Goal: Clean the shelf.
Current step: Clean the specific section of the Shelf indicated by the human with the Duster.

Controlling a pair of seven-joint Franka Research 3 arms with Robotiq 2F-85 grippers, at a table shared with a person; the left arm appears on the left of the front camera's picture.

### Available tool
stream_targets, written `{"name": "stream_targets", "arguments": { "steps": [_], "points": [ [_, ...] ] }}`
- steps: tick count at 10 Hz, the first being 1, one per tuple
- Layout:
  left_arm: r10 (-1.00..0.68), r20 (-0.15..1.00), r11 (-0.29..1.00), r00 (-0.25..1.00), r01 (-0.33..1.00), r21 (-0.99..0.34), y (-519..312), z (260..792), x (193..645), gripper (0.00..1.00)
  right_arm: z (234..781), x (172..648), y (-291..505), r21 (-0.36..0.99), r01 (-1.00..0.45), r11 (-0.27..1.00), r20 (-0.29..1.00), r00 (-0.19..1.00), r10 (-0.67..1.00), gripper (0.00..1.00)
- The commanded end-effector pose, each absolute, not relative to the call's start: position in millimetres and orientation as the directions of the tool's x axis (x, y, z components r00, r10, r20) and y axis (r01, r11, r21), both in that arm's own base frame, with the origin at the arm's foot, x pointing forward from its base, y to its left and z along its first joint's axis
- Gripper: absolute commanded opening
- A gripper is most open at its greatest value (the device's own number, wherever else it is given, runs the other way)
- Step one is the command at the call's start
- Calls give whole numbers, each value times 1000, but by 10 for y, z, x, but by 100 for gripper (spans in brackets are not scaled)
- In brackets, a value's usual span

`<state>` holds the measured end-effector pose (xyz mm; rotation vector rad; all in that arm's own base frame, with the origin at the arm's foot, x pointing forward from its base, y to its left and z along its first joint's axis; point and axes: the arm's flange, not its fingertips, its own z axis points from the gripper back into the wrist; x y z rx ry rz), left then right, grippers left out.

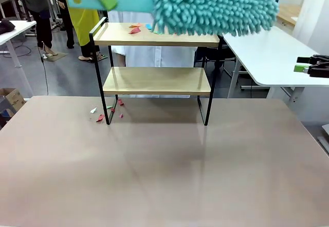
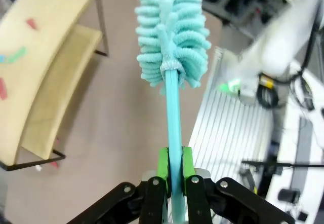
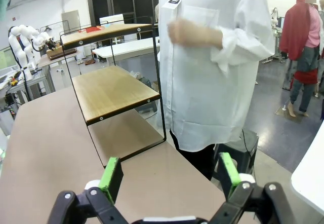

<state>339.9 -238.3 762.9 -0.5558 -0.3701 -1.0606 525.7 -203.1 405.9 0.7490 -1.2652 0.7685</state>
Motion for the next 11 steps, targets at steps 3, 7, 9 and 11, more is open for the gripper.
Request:
{"name": "stream_targets", "arguments": {
  "steps": [3,7,9,11],
  "points": [
    [-558,464,689,688,695,-203,-3033,7980,3443,13,4089,5263,-2014,59,-836,545,988,129,91,100],
    [-265,520,934,812,351,-73,-3899,8067,3592,13,4089,5263,-2014,59,-836,545,988,129,91,100],
    [-206,547,954,812,291,-73,-4210,7973,3700,13,4089,5263,-2014,59,-836,545,988,129,91,100],
    [-285,463,936,840,348,-57,-4235,7733,3777,13,4089,5263,-2014,59,-836,545,988,129,91,100]
  ]
}}
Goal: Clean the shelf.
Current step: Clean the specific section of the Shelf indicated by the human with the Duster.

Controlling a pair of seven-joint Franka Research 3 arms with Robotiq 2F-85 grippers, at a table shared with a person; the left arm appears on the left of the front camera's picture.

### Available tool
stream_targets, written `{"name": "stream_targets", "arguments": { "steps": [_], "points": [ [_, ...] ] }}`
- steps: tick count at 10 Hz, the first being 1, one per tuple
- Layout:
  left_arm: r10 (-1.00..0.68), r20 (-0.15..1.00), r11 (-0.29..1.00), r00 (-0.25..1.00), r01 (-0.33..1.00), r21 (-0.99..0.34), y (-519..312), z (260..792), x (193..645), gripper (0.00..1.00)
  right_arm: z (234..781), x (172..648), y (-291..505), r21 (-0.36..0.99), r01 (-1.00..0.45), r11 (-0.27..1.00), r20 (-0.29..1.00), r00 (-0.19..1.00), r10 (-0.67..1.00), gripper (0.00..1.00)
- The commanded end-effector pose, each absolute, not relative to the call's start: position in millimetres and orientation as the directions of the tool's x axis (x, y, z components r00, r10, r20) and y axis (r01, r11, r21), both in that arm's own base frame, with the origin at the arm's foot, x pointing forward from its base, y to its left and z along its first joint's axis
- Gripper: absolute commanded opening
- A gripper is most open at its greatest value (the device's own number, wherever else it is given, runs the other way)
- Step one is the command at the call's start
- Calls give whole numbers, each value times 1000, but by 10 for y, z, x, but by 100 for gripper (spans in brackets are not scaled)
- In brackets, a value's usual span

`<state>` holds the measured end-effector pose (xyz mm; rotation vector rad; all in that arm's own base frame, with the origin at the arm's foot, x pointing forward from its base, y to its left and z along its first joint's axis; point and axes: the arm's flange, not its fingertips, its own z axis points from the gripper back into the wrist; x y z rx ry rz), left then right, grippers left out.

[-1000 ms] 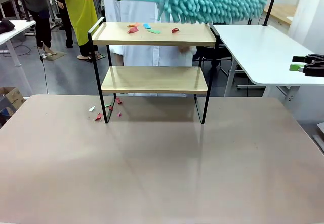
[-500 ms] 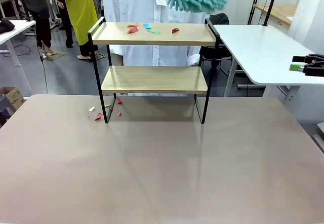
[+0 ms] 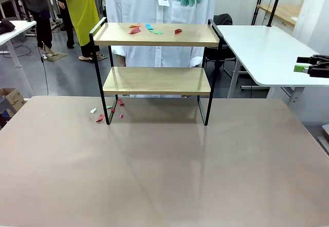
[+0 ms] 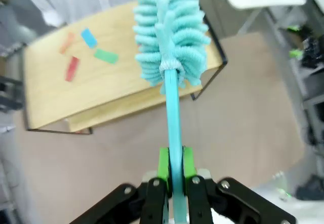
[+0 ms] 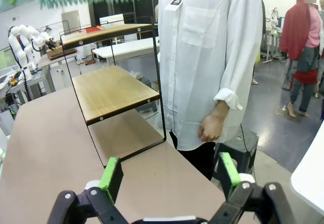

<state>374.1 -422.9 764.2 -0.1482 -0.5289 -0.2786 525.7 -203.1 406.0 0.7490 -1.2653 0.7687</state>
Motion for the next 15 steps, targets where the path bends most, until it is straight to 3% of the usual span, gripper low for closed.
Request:
{"name": "stream_targets", "arguments": {
  "steps": [1,3,6,10,15],
  "points": [
    [-205,548,953,811,293,-77,-4121,7774,3669,13,4089,5263,-2014,59,-836,545,988,129,91,100],
    [-229,507,950,831,304,-69,-4265,7596,3772,13,4089,5263,-2014,59,-836,545,988,129,91,100],
    [-61,567,985,822,142,-101,-4518,7292,3678,13,4089,5263,-2014,59,-836,545,988,129,91,100],
    [-3,589,981,808,118,-157,-4787,6968,3668,13,4089,5263,-2014,59,-836,545,988,129,91,100],
    [-24,527,985,849,111,-134,-4935,6682,3665,13,4089,5263,-2014,59,-836,545,988,129,91,100]
  ]
}}
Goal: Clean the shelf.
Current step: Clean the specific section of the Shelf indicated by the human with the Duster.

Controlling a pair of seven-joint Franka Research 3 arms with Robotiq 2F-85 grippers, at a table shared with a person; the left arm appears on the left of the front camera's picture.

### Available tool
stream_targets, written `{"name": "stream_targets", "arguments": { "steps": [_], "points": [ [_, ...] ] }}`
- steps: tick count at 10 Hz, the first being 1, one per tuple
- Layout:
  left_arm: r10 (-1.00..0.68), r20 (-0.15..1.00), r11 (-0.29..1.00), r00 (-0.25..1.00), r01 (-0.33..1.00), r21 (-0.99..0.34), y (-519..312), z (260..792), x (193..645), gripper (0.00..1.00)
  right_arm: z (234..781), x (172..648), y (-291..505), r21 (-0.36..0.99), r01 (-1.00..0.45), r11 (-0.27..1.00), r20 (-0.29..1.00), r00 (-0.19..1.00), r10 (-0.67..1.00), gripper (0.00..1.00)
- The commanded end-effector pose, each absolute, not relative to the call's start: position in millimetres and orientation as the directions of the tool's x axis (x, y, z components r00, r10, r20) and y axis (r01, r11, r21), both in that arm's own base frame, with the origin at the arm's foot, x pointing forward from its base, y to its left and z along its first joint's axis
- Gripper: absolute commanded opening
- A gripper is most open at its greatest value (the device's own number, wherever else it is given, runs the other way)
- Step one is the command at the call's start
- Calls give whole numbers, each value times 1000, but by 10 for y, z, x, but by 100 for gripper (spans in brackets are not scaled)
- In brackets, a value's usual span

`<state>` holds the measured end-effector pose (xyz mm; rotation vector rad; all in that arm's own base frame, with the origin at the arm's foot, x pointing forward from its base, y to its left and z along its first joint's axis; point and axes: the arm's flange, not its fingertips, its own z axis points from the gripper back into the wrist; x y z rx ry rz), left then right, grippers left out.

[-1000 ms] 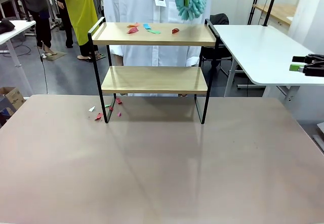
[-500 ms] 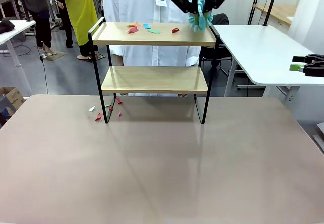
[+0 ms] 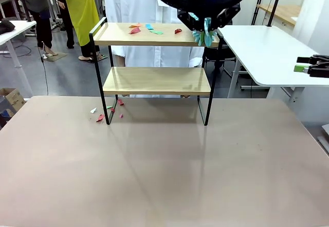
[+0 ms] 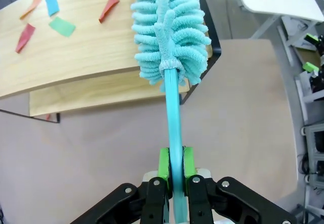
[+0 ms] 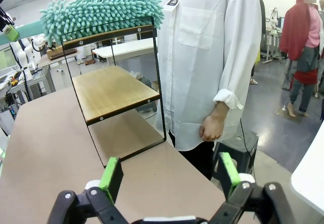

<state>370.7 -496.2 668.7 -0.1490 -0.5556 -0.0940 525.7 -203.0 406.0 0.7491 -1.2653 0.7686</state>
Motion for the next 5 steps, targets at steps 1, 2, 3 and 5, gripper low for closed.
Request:
{"name": "stream_targets", "arguments": {
  "steps": [1,2,3,5],
  "points": [
    [21,511,987,859,64,-148,-4912,6684,3683,13,4089,5263,-2014,59,-836,545,988,129,91,100],
    [-49,532,985,846,129,-115,-4962,6687,3707,13,4089,5263,-2014,59,-836,545,988,129,91,100],
    [-35,527,986,849,116,-122,-4963,6676,3712,13,4089,5263,-2014,59,-836,545,988,129,91,100],
    [-41,488,993,872,88,-74,-4729,6718,3820,13,4089,5263,-2014,59,-836,545,988,129,91,100]
  ]
}}
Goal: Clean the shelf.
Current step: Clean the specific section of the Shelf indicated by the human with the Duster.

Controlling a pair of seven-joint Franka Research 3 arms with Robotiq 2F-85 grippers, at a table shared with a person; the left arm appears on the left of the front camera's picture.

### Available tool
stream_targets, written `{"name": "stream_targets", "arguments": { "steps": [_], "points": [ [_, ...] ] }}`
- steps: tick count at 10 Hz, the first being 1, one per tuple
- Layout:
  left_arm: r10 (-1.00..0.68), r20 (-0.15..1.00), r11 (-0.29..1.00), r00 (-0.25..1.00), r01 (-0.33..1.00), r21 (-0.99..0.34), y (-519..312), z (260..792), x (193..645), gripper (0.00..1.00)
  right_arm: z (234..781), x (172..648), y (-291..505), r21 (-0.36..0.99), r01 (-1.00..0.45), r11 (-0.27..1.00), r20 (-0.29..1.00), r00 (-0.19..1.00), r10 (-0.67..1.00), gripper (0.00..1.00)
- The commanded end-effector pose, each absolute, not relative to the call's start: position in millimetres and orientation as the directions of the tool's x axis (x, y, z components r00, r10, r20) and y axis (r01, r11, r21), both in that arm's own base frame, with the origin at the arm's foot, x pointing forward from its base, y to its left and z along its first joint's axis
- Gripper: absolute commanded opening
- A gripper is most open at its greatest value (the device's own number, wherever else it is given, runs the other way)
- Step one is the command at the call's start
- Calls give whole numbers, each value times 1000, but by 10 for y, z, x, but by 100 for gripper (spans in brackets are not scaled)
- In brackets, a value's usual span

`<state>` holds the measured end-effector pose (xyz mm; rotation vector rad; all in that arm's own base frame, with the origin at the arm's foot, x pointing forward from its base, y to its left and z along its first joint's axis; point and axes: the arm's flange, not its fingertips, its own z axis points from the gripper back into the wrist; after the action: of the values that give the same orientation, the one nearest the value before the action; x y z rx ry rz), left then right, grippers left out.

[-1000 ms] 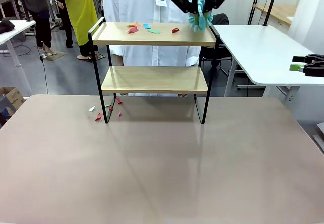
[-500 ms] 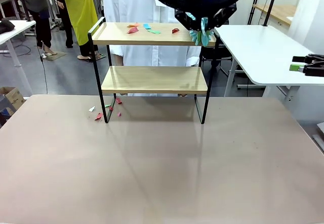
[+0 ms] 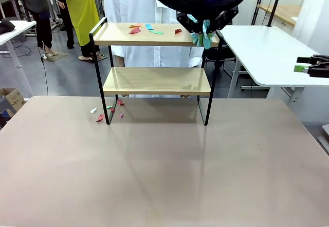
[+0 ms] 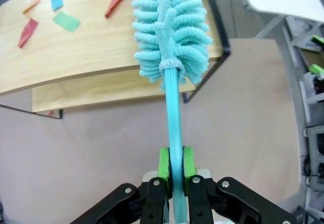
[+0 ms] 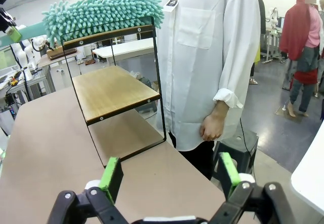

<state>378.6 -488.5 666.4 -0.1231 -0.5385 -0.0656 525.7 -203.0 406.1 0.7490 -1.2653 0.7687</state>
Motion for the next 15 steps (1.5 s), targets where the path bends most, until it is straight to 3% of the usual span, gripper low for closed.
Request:
{"name": "stream_targets", "arguments": {
  "steps": [1,7,11,13,15],
  "points": [
    [-39,468,996,883,70,-49,-4579,6741,3864,13,4089,5263,-2014,59,-836,545,988,129,91,100],
    [-17,355,993,935,-26,117,-3681,6600,4103,13,4089,5263,-2014,59,-836,545,988,129,91,100],
    [96,319,965,943,-167,203,-3036,6486,4100,13,4089,5263,-2014,59,-836,545,988,129,91,100],
    [127,333,917,934,-239,320,-2850,6508,4066,13,4089,5263,-2014,59,-836,545,988,129,91,100],
    [132,463,875,877,-322,362,-2828,6642,3922,13,4089,5263,-2014,59,-836,545,988,129,91,100]
  ]
}}
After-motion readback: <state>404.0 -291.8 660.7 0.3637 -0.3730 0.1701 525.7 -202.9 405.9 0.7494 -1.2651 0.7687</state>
